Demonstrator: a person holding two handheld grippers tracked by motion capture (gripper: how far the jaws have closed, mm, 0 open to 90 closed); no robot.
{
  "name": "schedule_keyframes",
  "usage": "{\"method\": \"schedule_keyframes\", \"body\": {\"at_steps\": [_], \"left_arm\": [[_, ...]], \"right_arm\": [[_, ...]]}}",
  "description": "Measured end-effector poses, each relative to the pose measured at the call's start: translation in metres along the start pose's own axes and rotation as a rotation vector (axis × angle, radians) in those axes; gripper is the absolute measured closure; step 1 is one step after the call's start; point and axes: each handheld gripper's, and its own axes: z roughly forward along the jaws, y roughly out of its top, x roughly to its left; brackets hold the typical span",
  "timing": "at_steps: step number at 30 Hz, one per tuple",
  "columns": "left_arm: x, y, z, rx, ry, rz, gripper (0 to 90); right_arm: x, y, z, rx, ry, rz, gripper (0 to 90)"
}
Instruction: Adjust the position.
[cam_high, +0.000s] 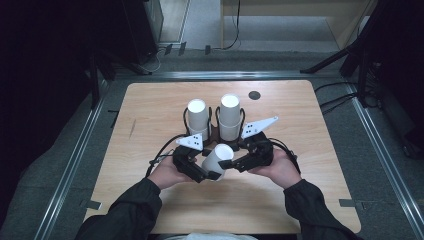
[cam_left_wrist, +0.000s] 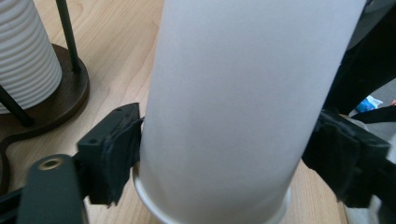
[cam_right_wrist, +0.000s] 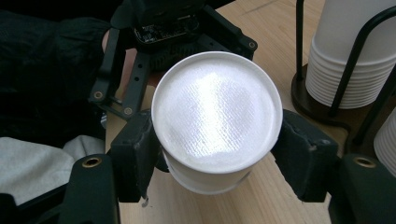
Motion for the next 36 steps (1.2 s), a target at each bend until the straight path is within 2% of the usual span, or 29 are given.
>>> {"method": "schedule_keyframes", "body": {"at_steps": [6, 8, 10, 12, 14, 19, 20, 22, 24, 27, 30, 33, 34, 36], "left_arm": [[-0.002, 0.002, -0.003, -0.011, -0.002, 0.027, 27.1], [-0.001, 0.003, -0.005, -0.003, -0.021, 0.030, 28.2], [-0.001, 0.004, -0.007, 0.005, -0.025, 0.028, 28.6], [0.001, 0.005, -0.010, 0.015, -0.026, 0.026, 28.5], [0.003, 0.006, -0.015, 0.022, -0.018, 0.028, 28.5], [0.008, 0.009, -0.024, 0.044, 0.001, 0.024, 28.5], [0.011, 0.011, -0.028, 0.053, 0.002, 0.008, 28.5], [0.013, 0.012, -0.030, 0.062, 0.012, 0.010, 28.4], [0.014, 0.013, -0.031, 0.069, 0.004, 0.004, 28.4], [0.015, 0.016, -0.032, 0.113, 0.020, 0.025, 28.4], [0.015, 0.017, -0.032, 0.138, 0.019, 0.032, 28.4], [0.019, 0.021, -0.031, 0.178, 0.028, 0.044, 28.4], [0.019, 0.021, -0.031, 0.178, 0.028, 0.044, 28.4], [0.022, 0.022, -0.028, 0.216, 0.018, 0.052, 28.4]], "right_arm": [[-0.001, 0.000, -0.002, -0.021, 0.014, 0.017, 35.3], [-0.002, 0.000, -0.003, -0.018, 0.024, 0.017, 35.2], [-0.001, 0.000, -0.003, -0.019, 0.028, -0.002, 34.1], [-0.001, -0.001, -0.004, -0.022, 0.017, -0.025, 28.1], [-0.001, -0.001, -0.004, -0.010, -0.006, -0.029, 25.9], [-0.003, -0.005, -0.004, 0.010, -0.009, -0.030, 24.7], [-0.003, -0.008, -0.003, 0.028, -0.013, -0.042, 24.7], [-0.003, -0.010, -0.001, 0.050, -0.018, -0.051, 24.6], [-0.003, -0.012, 0.000, 0.061, -0.023, -0.060, 24.6], [-0.002, -0.017, 0.004, 0.087, -0.034, -0.078, 24.7], [-0.003, -0.020, 0.005, 0.098, -0.048, -0.081, 25.2], [-0.004, -0.024, 0.005, 0.109, -0.062, -0.072, 25.7], [-0.004, -0.026, 0.006, 0.112, -0.068, -0.071, 25.8], [-0.005, -0.028, 0.006, 0.116, -0.074, -0.064, 25.8]]}}
